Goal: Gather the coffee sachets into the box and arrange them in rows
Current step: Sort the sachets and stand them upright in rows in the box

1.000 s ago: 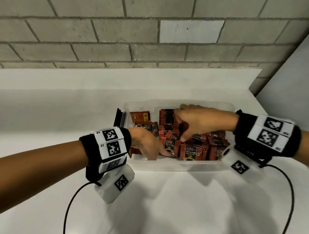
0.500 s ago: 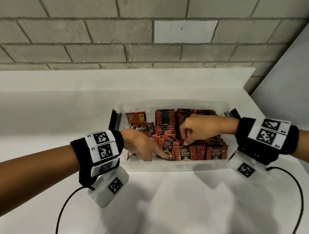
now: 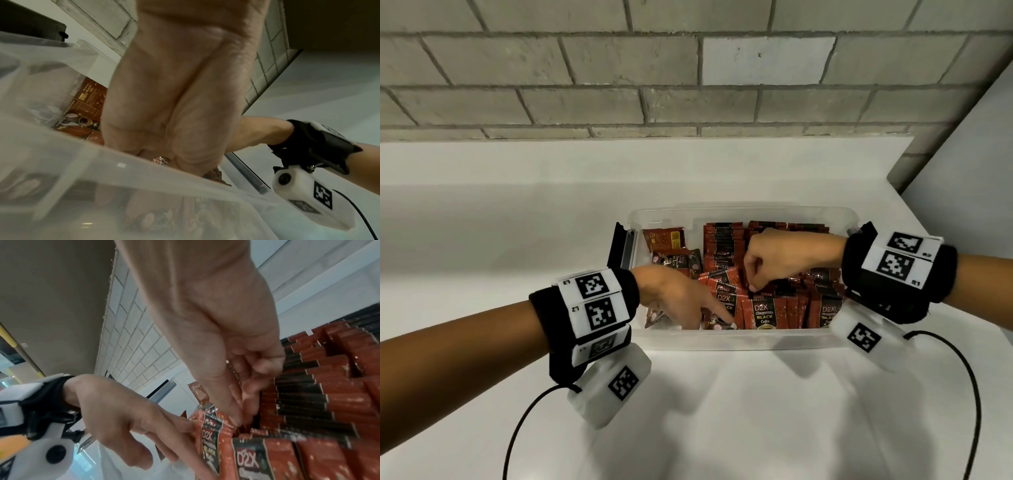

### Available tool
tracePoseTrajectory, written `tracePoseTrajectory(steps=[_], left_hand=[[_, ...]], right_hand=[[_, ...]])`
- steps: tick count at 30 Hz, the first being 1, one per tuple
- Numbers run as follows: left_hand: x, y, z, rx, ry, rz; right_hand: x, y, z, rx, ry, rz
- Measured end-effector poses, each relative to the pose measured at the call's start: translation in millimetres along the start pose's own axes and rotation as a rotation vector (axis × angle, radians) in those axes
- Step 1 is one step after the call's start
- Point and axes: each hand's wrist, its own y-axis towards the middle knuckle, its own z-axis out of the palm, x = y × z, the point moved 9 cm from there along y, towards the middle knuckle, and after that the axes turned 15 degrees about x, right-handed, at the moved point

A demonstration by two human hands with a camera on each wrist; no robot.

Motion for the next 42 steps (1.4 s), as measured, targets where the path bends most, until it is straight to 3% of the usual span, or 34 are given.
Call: tracePoseTrajectory(steps=[8,12,18,23,27,31,42], left_hand=[[0,1,1,0.004,-0.062,0.032],[6,0,-2,-0.031,-0.082,0.012],[8,10,3,0.007,-0.164,0.053],[18,14,4,0.009,-0.263,0.071],[33,16,-7,-0.123,-0.430,0.055],[44,17,-22,-0.298,-0.764,0.147],[33,15,-37,-0.382,-0.950,0.188]], right_hand=[[1,-3,3,0.003,0.102,0.008],[-3,-14,-16,-0.119,0.130,0.009],[-1,-14,1,0.018,0.269,-0.012],[-12,-16,-4,-0.022,0.512,0.050],[-13,-18,1,0.028,0.847,0.082],[-10,-16,6,0.074,0.885,0.111],[-12,-17,-1,0.010,1.125,0.101]])
